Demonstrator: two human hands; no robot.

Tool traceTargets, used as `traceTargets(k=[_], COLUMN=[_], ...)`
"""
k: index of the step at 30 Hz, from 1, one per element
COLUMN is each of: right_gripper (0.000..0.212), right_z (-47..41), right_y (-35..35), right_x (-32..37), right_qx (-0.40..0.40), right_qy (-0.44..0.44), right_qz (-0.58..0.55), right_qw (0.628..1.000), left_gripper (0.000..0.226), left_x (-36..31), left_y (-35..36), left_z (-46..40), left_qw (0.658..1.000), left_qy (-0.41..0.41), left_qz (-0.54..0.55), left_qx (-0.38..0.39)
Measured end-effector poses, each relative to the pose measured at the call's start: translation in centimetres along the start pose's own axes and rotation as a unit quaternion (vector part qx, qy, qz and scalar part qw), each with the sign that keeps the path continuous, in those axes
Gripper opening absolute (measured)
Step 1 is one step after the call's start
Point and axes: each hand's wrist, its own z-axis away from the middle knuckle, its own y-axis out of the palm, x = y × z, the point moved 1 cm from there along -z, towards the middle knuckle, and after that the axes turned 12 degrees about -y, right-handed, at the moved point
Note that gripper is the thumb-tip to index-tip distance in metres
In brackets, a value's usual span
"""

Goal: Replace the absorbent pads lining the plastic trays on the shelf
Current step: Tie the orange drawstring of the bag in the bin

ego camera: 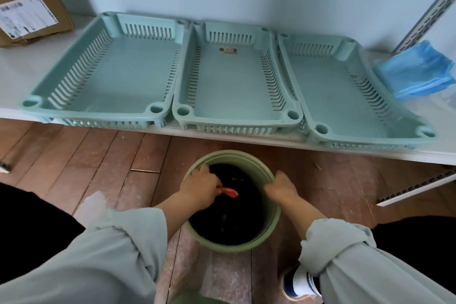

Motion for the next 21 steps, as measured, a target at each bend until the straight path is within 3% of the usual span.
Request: traceTargets(k=[3,6,11,13,17,21], right_gripper=[0.042,0.039,0.022,0.022,0.015,0.018], right_z=[0.0,-0.9,-0.7,-1.5,-2.5,-3.6], right_y=[1.3,1.8,2.2,2.5,3.7,4.7], right_x=[-1.9,-3.0,-1.2,-0.5,1.3,2.9], right_qx=[0.041,0.064,0.077,0.061,0.066,0.066], right_qy=[0.056,0.068,0.067,0.058,0.049,0.067], right_qz=[-0.023,-0.049,-0.164,-0.185,-0.2,-0.272], right_qw=[0.997,0.994,0.981,0.979,0.976,0.958], left_gripper=[0.034,0.042,0.021,0.025,0.051,0.063], left_x=[0.6,1.2,4.1,6.1,8.8,9.9], left_y=[1.9,1.5,-1.6,-2.5,-2.3,-1.6], left_z=[-0.6,-1.2,-2.0,-2.5,-2.8,-2.6], left_qw=[0.995,0.993,0.991,0.986,0.983,0.942], left_qy=[0.004,0.008,-0.022,-0.053,-0.172,-0.246], left_qz=[0.01,0.042,0.096,0.107,0.059,0.23], left_qx=[0.1,0.111,-0.09,-0.12,-0.038,0.007])
